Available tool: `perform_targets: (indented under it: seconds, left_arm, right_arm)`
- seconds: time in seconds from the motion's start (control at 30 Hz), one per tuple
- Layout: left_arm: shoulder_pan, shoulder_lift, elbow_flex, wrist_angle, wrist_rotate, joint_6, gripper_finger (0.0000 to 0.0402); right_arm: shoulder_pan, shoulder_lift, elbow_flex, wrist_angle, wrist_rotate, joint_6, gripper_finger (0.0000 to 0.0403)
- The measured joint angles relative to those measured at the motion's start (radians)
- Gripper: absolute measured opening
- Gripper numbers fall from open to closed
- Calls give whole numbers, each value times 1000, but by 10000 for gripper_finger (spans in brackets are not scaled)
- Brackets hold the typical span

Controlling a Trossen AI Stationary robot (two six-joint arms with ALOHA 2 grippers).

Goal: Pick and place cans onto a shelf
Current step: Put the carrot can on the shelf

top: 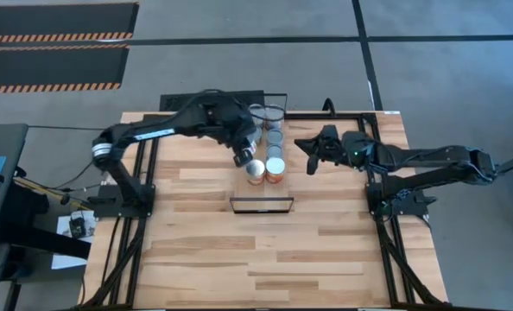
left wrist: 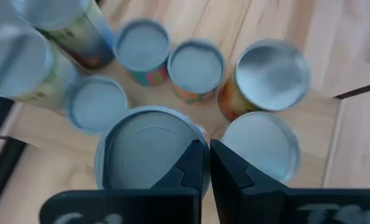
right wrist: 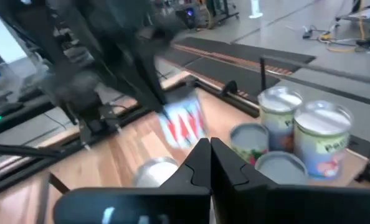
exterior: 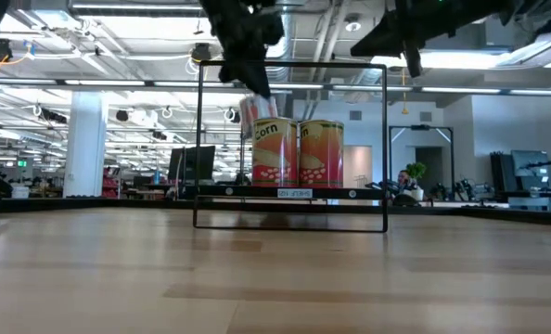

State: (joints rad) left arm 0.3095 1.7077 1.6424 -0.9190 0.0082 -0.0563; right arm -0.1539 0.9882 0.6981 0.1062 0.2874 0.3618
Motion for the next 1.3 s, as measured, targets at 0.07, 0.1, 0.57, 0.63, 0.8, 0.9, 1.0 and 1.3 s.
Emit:
perform_targets:
  seconds: [0.07,0.1,0.57,0.63,0.8,0.9,1.0,1.3]
  left_arm:
    - [9,41,0,3,4,-8,0]
    - [14,55,0,4,4,-10,0]
    - [75,79,-33,108,55,184,0]
    - [80,79,-54,91,67,272,0]
    - [106,73,-112,55,152,411,0]
    - [110,66,-139,95,161,468,0]
    - [109,66,-163,128,189,504,0]
    - [106,66,-222,227,234,564,0]
  right_arm:
    - [0,-1,13,3,0,0,11]
    - [0,-1,16,1,0,0,10]
    - [-1,0,19,-2,7,-3,10]
    - [-1,0,19,-2,7,-3,10]
    - [-1,0,19,-2,7,-2,10]
    - [-1,0,19,-2,7,4,11]
    - [-1,0,19,-2,7,4,11]
    - [-14,0,19,-2,11,12,11]
